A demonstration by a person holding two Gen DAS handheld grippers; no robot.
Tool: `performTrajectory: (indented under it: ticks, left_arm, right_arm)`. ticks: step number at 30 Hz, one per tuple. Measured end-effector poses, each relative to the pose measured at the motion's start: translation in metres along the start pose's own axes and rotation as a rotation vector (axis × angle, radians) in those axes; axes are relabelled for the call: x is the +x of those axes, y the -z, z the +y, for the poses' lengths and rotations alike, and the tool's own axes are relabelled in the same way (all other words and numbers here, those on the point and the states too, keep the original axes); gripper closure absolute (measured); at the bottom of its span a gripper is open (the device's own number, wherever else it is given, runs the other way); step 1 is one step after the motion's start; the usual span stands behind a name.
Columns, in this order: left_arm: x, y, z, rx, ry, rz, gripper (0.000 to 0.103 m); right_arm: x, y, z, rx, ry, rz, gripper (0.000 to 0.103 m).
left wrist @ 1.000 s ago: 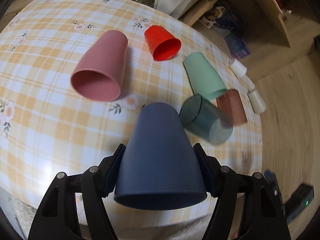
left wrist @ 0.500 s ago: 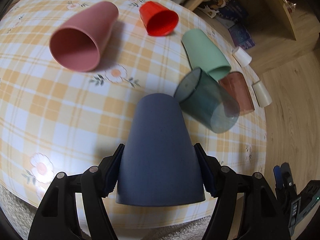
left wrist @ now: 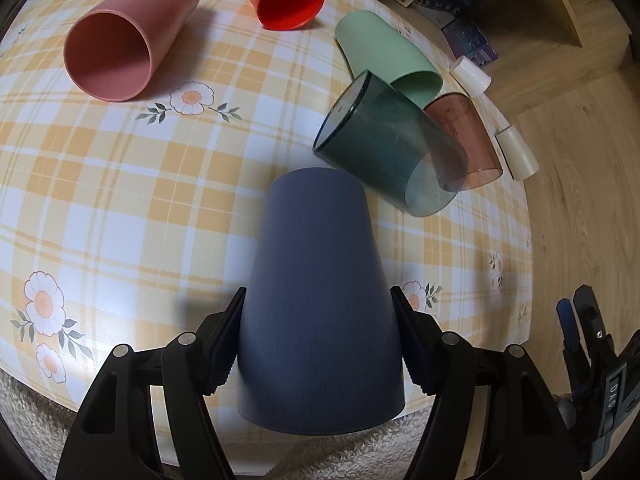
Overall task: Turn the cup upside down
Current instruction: 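Lift the blue cup with the left tool and carry it toward the right tool, then close the right tool on the blue cup while the left tool releases it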
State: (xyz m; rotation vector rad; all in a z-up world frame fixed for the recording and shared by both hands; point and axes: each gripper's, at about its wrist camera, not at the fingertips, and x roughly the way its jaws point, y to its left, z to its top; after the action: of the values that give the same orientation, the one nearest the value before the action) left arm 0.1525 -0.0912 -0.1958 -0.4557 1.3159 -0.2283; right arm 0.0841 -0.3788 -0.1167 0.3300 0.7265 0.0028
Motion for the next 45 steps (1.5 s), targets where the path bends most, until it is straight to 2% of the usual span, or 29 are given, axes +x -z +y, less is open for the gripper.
performTrajectory:
  ticks: [8,16,21,27,32,38,45]
  left_arm:
    - [-0.008,0.000,-0.006,0.042,0.026,-0.018,0.034]
    - [-0.028,0.001,0.000,0.088,0.015,-0.067,0.023]
    - [-0.047,0.002,0.008,0.165,-0.043,-0.137,0.017]
    - [-0.075,0.005,0.025,0.246,-0.142,-0.263,0.012]
    - [-0.094,0.006,0.045,0.298,-0.237,-0.364,0.008]
    - [-0.114,0.009,0.075,0.286,-0.326,-0.465,0.006]
    - [-0.135,0.020,0.094,0.245,-0.339,-0.567,0.006]
  right_arm:
    - [-0.002,-0.001,0.014,-0.033,0.001,0.017,0.012]
    - [-0.001,-0.001,0.031,-0.064,-0.003,0.053,0.012]
    - [0.005,0.003,0.049,-0.114,-0.013,0.091,0.012]
    - [0.014,0.009,0.066,-0.132,-0.035,0.148,0.012]
    - [0.026,0.011,0.085,-0.173,-0.062,0.215,0.012]
    - [0.049,0.010,0.108,-0.243,-0.098,0.347,0.012]
    - [0.084,0.008,0.140,-0.280,-0.154,0.520,0.013]
